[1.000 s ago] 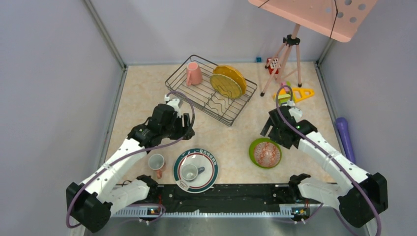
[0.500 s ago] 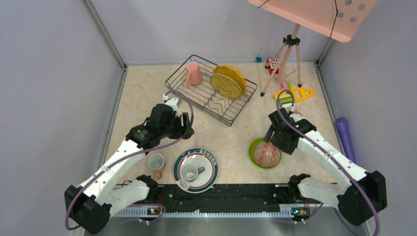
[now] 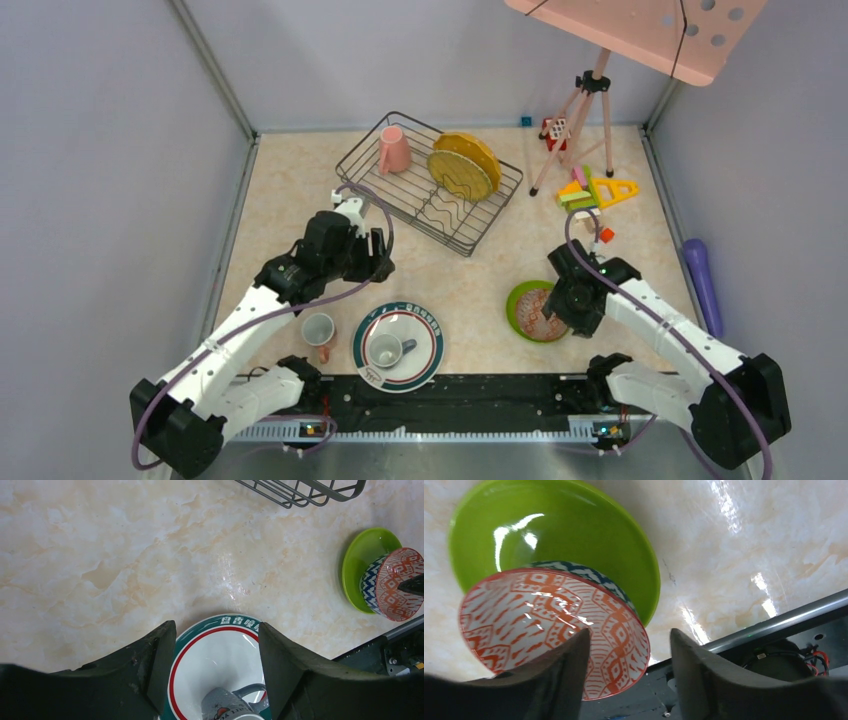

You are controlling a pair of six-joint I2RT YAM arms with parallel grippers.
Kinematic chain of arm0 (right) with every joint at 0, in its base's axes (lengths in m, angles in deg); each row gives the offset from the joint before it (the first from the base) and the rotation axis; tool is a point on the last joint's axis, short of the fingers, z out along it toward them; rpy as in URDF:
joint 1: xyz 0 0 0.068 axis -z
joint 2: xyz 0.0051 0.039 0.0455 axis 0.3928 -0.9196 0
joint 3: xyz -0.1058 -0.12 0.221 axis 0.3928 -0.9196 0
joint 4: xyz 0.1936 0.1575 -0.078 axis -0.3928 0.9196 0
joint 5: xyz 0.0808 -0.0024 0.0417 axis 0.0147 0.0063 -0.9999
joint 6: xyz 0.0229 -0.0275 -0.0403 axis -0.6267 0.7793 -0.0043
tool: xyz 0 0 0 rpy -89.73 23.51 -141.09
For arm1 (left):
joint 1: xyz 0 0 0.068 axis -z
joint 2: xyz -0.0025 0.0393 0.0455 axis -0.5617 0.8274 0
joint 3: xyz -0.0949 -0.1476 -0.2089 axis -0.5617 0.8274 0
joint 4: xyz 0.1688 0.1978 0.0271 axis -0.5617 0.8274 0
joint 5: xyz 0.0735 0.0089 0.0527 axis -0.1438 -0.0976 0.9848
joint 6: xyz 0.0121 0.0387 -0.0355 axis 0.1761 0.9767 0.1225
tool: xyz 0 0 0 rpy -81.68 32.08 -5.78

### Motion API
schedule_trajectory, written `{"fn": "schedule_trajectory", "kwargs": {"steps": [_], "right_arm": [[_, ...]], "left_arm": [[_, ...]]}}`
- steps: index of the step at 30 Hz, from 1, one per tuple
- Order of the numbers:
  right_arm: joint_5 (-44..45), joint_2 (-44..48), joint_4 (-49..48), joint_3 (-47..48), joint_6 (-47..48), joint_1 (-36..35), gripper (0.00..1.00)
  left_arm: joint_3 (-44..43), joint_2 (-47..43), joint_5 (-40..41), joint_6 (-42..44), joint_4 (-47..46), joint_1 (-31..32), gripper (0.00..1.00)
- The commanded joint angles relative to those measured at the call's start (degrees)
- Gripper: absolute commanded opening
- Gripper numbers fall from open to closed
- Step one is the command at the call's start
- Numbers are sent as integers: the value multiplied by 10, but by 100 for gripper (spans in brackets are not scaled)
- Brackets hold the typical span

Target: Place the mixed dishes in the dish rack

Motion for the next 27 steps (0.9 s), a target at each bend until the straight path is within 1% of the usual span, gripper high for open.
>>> {"fn": "schedule_trajectory", "kwargs": {"steps": [1,3,7,8,10,12,14,18,21,24,27], "right_arm": [[-25,11,-21,-21,-18,5,54],[-25,12,-26,-19,-21,5,40],[-21,10,-18,0,-19,5,2],[-17,10,-10,11,-17,5,0],[-9,12,3,36,-9,5,0],[-15,17,-10,56,14,5,0],[-28,23,-39,74,52,5,0],[-55,52,-126,97,135,5,0],[-84,88,-205,91,182,5,0],[-158,126,-316,64,213,5,0],[-221,135,-418,43,223,5,0]], "left_arm": [[-9,-9,6,9,-23,2,66],[-10,-9,6,9,-23,2,66],[-14,-8,7,9,-20,2,66],[-16,-8,7,8,-20,2,66],[-18,-6,6,6,-21,2,66],[-23,-4,-8,4,-26,2,66],[-28,-5,-39,3,-37,2,66],[-27,-15,-107,-2,-76,2,67],[-11,-27,-140,-10,-122,2,68],[2,-26,-170,-31,-174,2,69],[4,-6,-200,-56,-227,3,71]]}}
